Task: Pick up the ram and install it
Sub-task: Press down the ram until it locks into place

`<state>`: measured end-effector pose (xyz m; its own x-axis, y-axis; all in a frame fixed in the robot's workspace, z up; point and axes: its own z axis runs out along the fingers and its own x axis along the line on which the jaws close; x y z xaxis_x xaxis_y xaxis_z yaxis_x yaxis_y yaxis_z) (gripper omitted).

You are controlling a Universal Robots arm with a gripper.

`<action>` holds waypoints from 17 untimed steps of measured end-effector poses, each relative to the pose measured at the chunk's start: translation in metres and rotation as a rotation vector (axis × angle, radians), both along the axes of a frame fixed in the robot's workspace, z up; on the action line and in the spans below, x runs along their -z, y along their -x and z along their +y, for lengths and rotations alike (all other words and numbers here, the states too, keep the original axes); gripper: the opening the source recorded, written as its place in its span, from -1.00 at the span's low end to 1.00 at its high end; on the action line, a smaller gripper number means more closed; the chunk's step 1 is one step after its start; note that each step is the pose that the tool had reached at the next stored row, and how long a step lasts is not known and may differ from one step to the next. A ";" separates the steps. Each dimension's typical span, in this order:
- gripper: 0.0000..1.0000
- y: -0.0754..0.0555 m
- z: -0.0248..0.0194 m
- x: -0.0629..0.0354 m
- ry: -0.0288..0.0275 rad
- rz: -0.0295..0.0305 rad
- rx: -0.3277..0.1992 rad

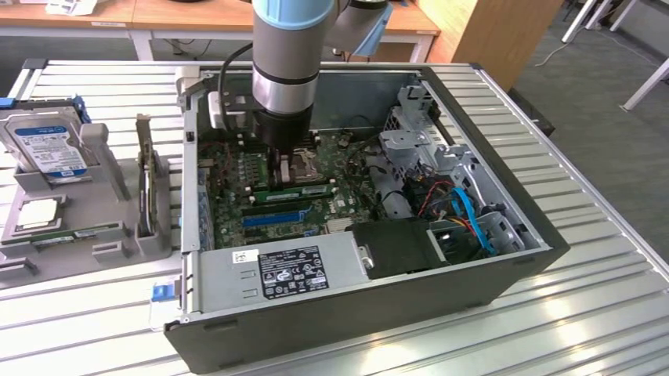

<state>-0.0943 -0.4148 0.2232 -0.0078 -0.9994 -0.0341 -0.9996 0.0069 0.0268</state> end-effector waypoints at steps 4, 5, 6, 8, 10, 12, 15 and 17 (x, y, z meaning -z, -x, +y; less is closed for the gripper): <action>-0.80 0.000 0.0000 -0.0001 0.0003 0.0002 0.000; -0.80 0.000 0.0000 -0.0001 0.0003 0.0002 0.000; -0.80 0.000 0.0000 -0.0001 0.0003 0.0002 0.000; -0.80 0.000 0.0001 -0.0013 -0.0003 -0.0002 0.000; -0.80 0.000 0.0000 -0.0053 0.0003 0.0003 0.000; -0.80 0.000 0.0000 -0.0098 0.0003 0.0002 0.000; -0.80 0.000 0.0000 -0.0167 0.0003 0.0002 0.000; -0.80 0.000 0.0000 -0.0213 0.0003 0.0003 0.000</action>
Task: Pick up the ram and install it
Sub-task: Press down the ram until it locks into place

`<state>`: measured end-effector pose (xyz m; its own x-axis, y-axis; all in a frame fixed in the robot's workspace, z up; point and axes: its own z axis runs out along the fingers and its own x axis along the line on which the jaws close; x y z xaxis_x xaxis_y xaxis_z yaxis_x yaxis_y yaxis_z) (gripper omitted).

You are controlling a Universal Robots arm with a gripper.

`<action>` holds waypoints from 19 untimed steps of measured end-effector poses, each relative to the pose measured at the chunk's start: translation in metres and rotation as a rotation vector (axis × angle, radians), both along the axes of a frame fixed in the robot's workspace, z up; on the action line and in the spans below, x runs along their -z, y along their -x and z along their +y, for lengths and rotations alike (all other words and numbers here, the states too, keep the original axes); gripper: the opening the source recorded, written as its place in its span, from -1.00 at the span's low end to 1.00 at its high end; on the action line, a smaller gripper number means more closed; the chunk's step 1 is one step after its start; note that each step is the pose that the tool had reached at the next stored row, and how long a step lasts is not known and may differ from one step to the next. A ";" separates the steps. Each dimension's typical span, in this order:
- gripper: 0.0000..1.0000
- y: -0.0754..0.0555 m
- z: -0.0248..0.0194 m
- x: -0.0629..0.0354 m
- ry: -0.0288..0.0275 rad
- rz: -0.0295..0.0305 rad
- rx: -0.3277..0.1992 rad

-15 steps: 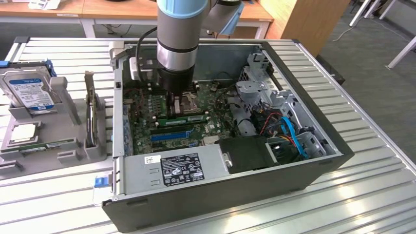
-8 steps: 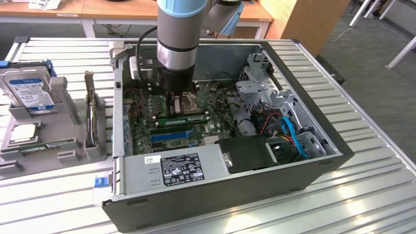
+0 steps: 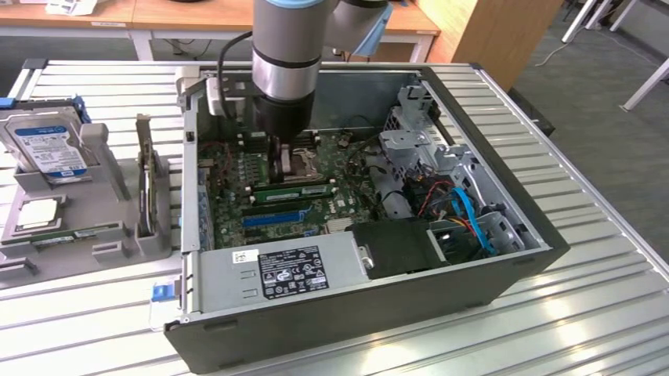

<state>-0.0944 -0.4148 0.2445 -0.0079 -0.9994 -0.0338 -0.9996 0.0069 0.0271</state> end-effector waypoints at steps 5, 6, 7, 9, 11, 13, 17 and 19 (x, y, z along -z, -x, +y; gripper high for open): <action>-0.80 0.000 0.0000 -0.0122 0.0001 0.0000 0.000; -0.80 0.000 0.0000 -0.0145 0.0000 0.0000 0.000; -0.80 0.000 0.0000 -0.0171 0.0000 0.0000 0.000; -0.80 0.000 0.0000 -0.0213 0.0001 0.0000 0.000; -0.80 0.000 0.0000 -0.0259 0.0002 0.0000 0.000; -0.80 0.000 0.0000 -0.0304 0.0001 0.0000 0.000; -0.80 0.000 0.0000 -0.0392 0.0000 0.0000 0.000; -0.80 0.000 0.0000 -0.0439 0.0001 0.0001 0.000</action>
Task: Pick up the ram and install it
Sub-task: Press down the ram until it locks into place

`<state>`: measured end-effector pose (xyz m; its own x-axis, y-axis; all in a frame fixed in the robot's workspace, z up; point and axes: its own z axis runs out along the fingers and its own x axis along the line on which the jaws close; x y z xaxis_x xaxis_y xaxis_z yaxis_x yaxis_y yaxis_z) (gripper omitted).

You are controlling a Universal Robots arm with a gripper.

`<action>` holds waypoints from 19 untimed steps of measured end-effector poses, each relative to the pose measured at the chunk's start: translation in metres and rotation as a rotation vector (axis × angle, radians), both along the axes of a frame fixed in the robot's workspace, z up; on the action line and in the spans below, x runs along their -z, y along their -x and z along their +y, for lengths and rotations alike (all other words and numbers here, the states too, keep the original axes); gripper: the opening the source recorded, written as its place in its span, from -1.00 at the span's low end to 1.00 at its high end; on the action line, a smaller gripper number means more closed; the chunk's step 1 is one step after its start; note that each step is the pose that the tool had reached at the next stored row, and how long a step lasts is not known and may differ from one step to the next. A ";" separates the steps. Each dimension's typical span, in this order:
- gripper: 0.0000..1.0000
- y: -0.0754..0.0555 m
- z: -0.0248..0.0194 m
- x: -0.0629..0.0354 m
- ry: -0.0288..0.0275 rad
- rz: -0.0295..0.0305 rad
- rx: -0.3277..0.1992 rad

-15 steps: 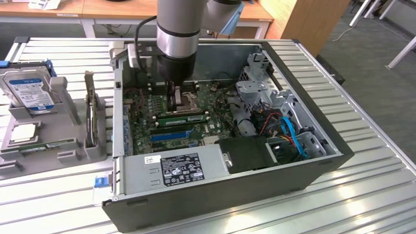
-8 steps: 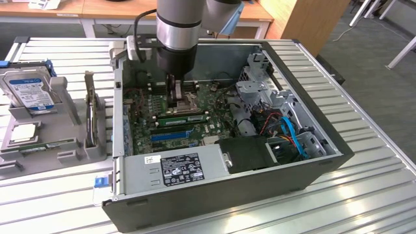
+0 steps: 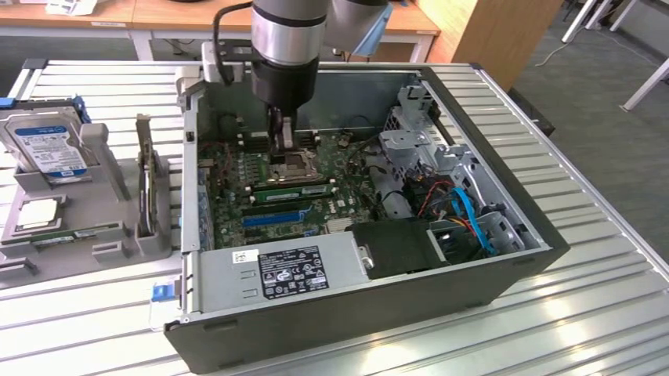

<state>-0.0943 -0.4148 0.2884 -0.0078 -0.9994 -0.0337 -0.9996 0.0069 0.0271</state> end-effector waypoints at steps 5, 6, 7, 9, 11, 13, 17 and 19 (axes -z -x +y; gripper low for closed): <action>-0.80 0.000 0.0000 -0.0114 0.0000 -0.0001 0.000; -0.80 0.000 0.0000 -0.0133 -0.0001 -0.0001 0.000; -0.80 0.000 0.0000 -0.0151 -0.0001 -0.0001 0.000; -0.80 0.000 0.0000 -0.0187 0.0000 -0.0001 0.000; -0.80 0.000 0.0000 -0.0224 0.0000 0.0000 0.000; -0.80 0.000 0.0000 -0.0260 -0.0001 -0.0001 0.000; -0.80 0.000 0.0000 -0.0326 -0.0001 -0.0001 0.000; -0.80 0.000 0.0000 -0.0357 0.0000 -0.0001 0.000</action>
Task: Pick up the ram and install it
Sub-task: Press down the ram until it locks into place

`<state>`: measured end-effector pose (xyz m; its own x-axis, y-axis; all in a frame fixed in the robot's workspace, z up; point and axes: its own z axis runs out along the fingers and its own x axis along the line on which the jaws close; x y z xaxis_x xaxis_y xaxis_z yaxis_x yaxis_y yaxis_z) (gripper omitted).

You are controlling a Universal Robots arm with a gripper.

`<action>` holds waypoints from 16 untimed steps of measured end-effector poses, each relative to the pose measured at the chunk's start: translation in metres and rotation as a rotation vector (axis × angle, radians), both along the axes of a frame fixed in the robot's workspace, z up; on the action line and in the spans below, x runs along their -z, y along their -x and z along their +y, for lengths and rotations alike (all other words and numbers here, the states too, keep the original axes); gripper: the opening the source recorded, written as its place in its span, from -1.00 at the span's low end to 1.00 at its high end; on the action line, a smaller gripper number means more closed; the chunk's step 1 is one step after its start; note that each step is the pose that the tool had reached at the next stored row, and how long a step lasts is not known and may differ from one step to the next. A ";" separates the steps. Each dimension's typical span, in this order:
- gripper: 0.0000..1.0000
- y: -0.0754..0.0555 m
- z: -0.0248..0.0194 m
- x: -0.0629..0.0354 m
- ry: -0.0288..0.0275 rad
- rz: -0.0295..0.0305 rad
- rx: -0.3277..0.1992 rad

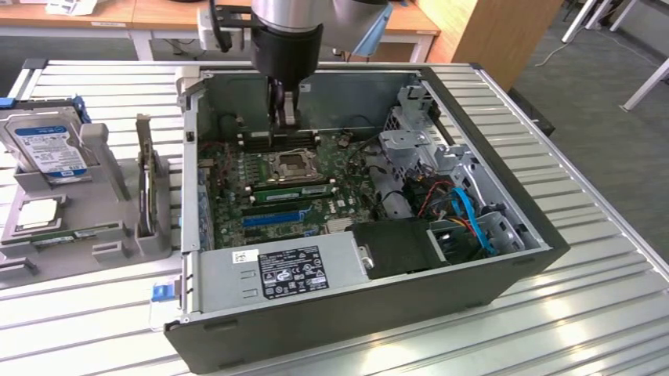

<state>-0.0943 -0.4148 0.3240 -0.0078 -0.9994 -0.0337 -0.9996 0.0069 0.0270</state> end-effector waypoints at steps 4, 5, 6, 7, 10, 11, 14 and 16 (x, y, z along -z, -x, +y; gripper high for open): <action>-0.80 0.000 0.0000 -0.0038 -0.0002 -0.0001 0.000; -0.80 0.000 0.0000 -0.0038 -0.0003 -0.0001 0.000; -0.80 0.000 0.0000 -0.0038 -0.0002 -0.0001 0.000; -0.80 0.000 0.0000 -0.0038 -0.0002 -0.0001 0.000; -0.80 -0.002 0.0000 -0.0040 0.0001 0.0002 0.000; -0.80 -0.003 0.0000 -0.0040 0.0002 0.0005 0.000; -0.80 -0.010 0.0000 -0.0039 0.0000 0.0024 0.000; -0.80 -0.016 -0.0001 -0.0039 -0.0001 0.0043 0.000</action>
